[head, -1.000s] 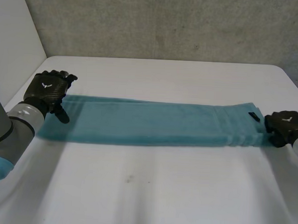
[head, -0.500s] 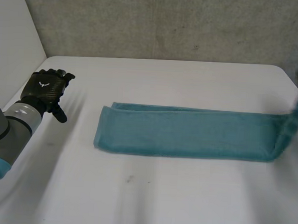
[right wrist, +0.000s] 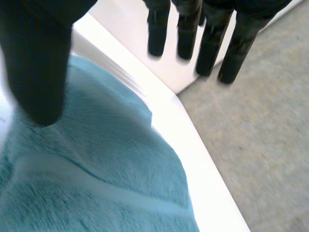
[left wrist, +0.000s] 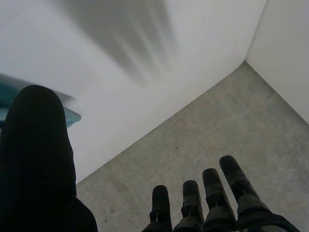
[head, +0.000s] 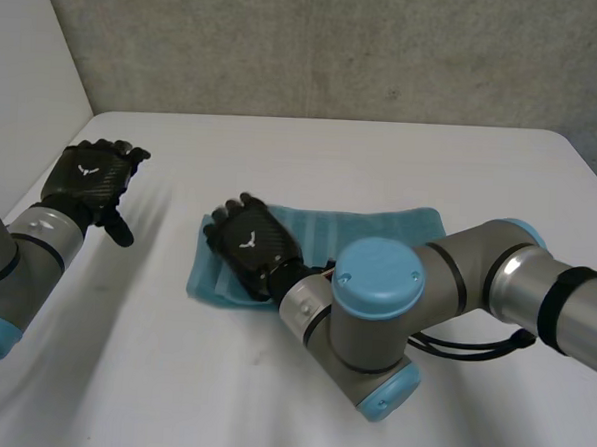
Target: Fold the laundry
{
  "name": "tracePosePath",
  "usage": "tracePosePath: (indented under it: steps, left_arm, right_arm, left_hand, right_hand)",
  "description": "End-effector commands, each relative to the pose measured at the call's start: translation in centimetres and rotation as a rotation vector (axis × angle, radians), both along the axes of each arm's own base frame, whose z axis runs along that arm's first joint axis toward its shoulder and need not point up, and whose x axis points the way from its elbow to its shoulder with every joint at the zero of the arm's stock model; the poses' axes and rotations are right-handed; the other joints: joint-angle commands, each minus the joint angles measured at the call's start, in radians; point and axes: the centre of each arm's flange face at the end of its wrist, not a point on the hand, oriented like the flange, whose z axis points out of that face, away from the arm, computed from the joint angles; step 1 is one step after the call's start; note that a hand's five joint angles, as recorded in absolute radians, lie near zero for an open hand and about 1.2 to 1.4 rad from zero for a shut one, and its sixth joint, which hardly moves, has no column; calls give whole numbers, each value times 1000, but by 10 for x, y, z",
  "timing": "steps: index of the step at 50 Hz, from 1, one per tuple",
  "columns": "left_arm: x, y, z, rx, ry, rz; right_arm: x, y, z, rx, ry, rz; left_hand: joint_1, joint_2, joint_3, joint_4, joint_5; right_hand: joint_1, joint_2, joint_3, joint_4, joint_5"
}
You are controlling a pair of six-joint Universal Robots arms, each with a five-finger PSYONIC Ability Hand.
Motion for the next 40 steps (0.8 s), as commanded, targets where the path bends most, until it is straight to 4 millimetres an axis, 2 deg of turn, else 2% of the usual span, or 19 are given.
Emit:
tracePosePath:
  steps: [1,2,3,6,8,11,12,16,21,23,26,27,28,31,33,35,36,37,40]
  left_arm:
    - [-6,2,3,-10,1,-19]
    - [-10,3,4,-15,2,-30]
    - [-13,3,5,-18,2,-39]
    - [-35,11,8,-32,9,-117]
    - [-53,18,8,-35,14,-185]
    - [-64,21,5,-31,17,-230]
    - [-80,26,2,-25,20,-291]
    - [-109,30,-5,-25,20,-368]
    - [-122,30,-14,0,12,-393]
    - [-122,29,-14,3,11,-391]
    - [-120,31,-15,15,7,-379]
    - [-118,32,-13,15,7,-374]
    - [-118,32,-13,15,7,-374]
    - [-112,33,-7,15,7,-354]
    - [-110,34,-5,12,7,-346]
    - [-91,32,6,-1,8,-282]
    - [-86,31,8,-3,8,-265]
    - [-82,30,11,-7,9,-252]
    - [-67,28,17,-17,10,-193]
  right_arm:
    - [-40,-39,41,45,-70,-238]
    - [-51,-47,46,67,-80,-282]
    - [-82,-66,56,143,-112,-392]
    - [-107,-72,57,240,-125,-458]
    - [-127,-72,51,334,-113,-502]
    - [-152,-73,36,427,-83,-559]
    - [-158,-73,32,443,-73,-574]
    - [-181,-74,16,500,-48,-620]
    - [-202,-82,2,520,-51,-664]
    - [-208,-87,-3,515,-62,-682]
    - [-212,-95,-4,502,-75,-695]
    - [-214,-98,-9,508,-68,-703]
    - [-215,-100,-11,506,-64,-706]
    - [-216,-108,-11,477,-51,-713]
    - [-213,-119,2,388,-31,-699]
    - [-206,-124,14,336,-37,-682]
    - [-200,-126,22,310,-45,-664]
    - [-177,-122,41,255,-73,-602]
    - [-131,-100,66,197,-111,-470]
  left_hand:
    - [-20,-29,-42,-32,-47]
    - [-20,-29,-42,-32,-47]
    - [-20,-29,-42,-32,-47]
    - [-13,-22,-36,-25,-41]
    - [-13,-22,-36,-25,-41]
    - [-13,-22,-36,-25,-41]
    - [-13,-22,-36,-25,-41]
    - [-13,-22,-36,-25,-41]
    - [-10,-19,-33,-22,-38]
    - [-10,-19,-33,-22,-38]
    - [-10,-19,-33,-22,-38]
    - [-10,-19,-33,-22,-38]
    - [-10,-19,-33,-22,-38]
    - [-8,-16,-30,-19,-35]
    - [-8,-16,-30,-19,-35]
    - [-8,-16,-30,-19,-35]
    - [-10,-19,-33,-22,-38]
    - [-10,-19,-33,-22,-38]
    - [-10,-19,-33,-22,-38]
  right_hand:
    - [-114,-171,-182,-185,-182]
    - [-114,-171,-182,-185,-182]
    - [-114,-171,-182,-185,-182]
    - [-114,-171,-182,-185,-182]
    - [-114,-171,-182,-185,-182]
    - [-114,-171,-182,-185,-182]
    - [-114,-171,-182,-185,-182]
    - [-114,-171,-182,-185,-182]
    - [93,36,25,21,25]
    - [324,267,256,252,256]
    - [647,590,579,575,579]
    - [924,867,856,852,856]
    - [1087,1030,1019,1015,1019]
    - [1108,1051,1040,1036,1040]
    - [1108,1051,1040,1036,1040]
    - [1108,1051,1040,1036,1040]
    - [1108,1051,1040,1036,1040]
    - [1108,1051,1040,1036,1040]
    - [1108,1051,1040,1036,1040]
